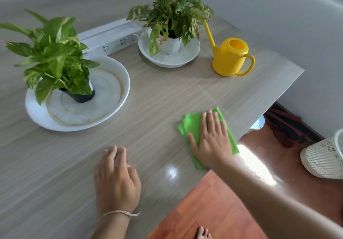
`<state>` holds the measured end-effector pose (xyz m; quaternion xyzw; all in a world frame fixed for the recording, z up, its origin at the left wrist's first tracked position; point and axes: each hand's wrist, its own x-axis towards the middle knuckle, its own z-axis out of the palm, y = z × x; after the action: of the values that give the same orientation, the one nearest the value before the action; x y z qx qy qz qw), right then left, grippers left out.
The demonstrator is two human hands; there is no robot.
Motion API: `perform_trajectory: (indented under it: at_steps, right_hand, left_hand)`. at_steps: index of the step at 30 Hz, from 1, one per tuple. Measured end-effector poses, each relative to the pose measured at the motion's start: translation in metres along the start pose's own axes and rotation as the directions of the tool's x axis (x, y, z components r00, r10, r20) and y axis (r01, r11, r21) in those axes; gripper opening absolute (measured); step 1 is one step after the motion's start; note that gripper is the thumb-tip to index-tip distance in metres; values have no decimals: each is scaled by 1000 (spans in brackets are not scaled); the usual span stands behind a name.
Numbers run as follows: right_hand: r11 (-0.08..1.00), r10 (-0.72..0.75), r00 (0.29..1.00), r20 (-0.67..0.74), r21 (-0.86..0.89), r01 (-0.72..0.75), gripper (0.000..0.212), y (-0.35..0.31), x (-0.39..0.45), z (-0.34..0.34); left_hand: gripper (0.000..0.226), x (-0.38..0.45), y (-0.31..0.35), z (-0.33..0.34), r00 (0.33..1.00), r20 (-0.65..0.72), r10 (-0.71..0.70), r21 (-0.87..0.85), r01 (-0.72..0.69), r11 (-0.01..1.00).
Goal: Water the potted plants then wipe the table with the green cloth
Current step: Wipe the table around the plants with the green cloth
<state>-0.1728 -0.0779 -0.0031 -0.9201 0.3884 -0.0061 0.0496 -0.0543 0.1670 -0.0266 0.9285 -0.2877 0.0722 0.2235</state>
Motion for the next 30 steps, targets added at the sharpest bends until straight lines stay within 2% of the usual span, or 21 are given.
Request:
perform_trajectory:
  at_steps: [4, 8, 15, 21, 30]
  right_hand:
    - [997, -79, 996, -27, -6, 79, 88, -34, -58, 14]
    - [991, -128, 992, -14, -29, 128, 91, -30, -42, 11]
    - [1000, -16, 999, 52, -5, 16, 95, -27, 82, -2]
    - [1000, 17, 997, 71, -5, -17, 97, -17, 191, -5]
    - [995, 94, 994, 61, -42, -91, 112, -9, 270, -13]
  left_hand:
    - [48, -2, -2, -1, 1000, -2, 7, 10, -7, 1000]
    - [50, -2, -2, 3, 1000, -20, 18, 8, -18, 1000]
    - [52, -4, -3, 6, 997, -77, 0, 12, 1, 1000]
    - [47, -3, -5, 12, 985, -173, 19, 70, -7, 998]
    - [50, 4, -2, 14, 982, -185, 26, 83, -10, 997]
